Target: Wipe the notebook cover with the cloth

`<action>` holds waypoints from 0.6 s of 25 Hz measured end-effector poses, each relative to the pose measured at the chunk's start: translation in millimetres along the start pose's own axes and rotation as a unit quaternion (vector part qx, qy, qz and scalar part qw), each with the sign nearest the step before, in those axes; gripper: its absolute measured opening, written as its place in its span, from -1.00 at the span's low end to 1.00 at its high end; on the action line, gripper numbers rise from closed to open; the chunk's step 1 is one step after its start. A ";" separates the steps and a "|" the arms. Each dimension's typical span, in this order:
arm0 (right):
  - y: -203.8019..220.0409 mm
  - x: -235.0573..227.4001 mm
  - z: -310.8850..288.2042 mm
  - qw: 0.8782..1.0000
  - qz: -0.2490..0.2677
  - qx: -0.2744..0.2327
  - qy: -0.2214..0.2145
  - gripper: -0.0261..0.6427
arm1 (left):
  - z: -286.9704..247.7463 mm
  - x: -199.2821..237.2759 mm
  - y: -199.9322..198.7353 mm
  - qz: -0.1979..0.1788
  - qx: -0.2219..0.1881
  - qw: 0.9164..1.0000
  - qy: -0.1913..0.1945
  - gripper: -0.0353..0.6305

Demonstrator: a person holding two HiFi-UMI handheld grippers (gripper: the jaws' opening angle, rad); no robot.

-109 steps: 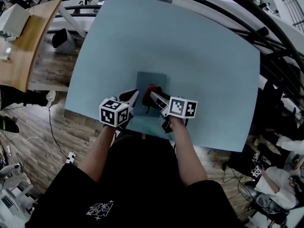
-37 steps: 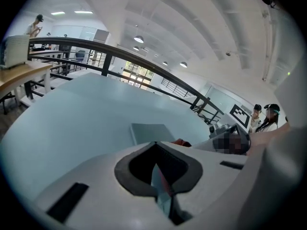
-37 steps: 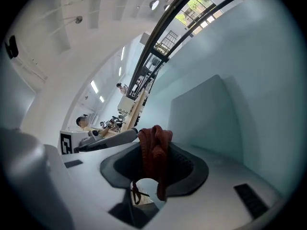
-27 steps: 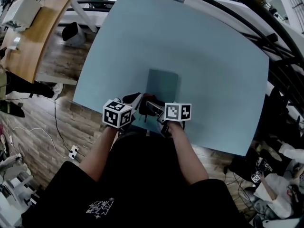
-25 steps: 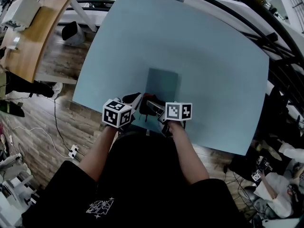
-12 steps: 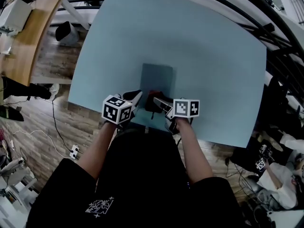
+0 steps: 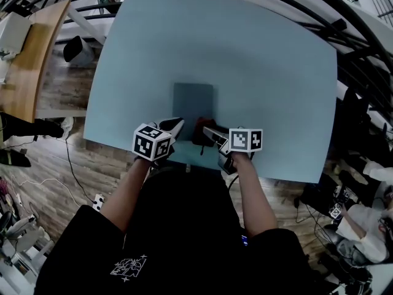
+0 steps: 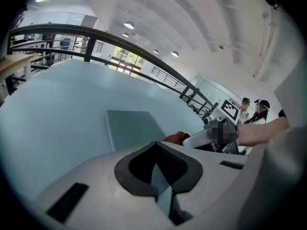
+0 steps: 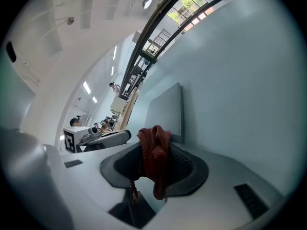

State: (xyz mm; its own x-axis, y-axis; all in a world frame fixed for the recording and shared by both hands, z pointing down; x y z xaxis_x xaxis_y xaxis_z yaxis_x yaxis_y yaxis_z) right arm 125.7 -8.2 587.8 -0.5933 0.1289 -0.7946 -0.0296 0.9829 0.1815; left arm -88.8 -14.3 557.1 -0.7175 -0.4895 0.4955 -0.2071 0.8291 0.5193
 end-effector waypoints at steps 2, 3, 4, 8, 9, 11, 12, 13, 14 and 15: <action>0.9 -6.5 8.9 1.000 -0.003 -0.004 0.002 -0.49 | -5.9 -5.7 -2.4 -0.004 0.001 1.000 0.003 -0.87; 1.7 -9.7 13.7 1.000 -0.004 -0.007 0.003 -0.49 | -8.8 -9.1 -3.6 -0.005 0.002 1.000 0.004 -0.87; 2.5 -12.4 17.9 1.000 -0.007 -0.009 0.004 -0.49 | -11.1 -11.8 -4.8 -0.007 0.003 1.000 0.006 -0.87; 4.2 -19.5 30.0 1.000 -0.013 -0.015 0.008 -0.49 | -16.1 -17.6 -11.0 -0.012 0.003 1.000 0.009 -0.87; 4.7 -21.0 32.8 1.000 -0.014 -0.017 0.009 -0.49 | -16.8 -19.0 -12.4 -0.014 0.002 1.000 0.009 -0.87; 5.5 -24.0 38.3 1.000 -0.014 -0.021 0.010 -0.49 | -18.0 -21.7 -14.5 -0.016 0.001 1.000 0.009 -0.87; 5.4 -25.5 41.2 1.000 -0.015 -0.024 0.010 -0.50 | -18.3 -22.7 -15.6 -0.018 0.000 1.000 0.009 -0.87; 4.8 -26.6 44.1 0.999 -0.015 -0.028 0.011 -0.50 | -18.4 -23.3 -16.9 -0.019 -0.001 1.000 0.009 -0.87; 3.7 -26.9 47.1 0.999 -0.015 -0.031 0.010 -0.50 | -18.1 -23.7 -18.4 -0.020 -0.002 1.000 0.009 -0.87; 2.3 -26.5 50.0 0.999 -0.015 -0.036 0.010 -0.50 | -17.5 -24.0 -19.9 -0.020 -0.004 1.000 0.008 -0.87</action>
State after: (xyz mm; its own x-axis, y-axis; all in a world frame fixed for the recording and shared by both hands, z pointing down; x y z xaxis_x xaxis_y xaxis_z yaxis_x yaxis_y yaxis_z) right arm 181.6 -2.8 580.4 -0.6068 0.0960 -0.7891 -0.1050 0.9743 0.1992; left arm -55.8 -23.7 547.1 -0.6976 -0.5273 0.4851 -0.2312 0.8065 0.5442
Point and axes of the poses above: the fingertips, and each gripper's own axes: z backward along the fingers, x to its left, y out of its underside, the point moved 9 cm from there along z, backward along the fingers, and after that the axes turned 7 degrees about x, right-handed, at the moved point
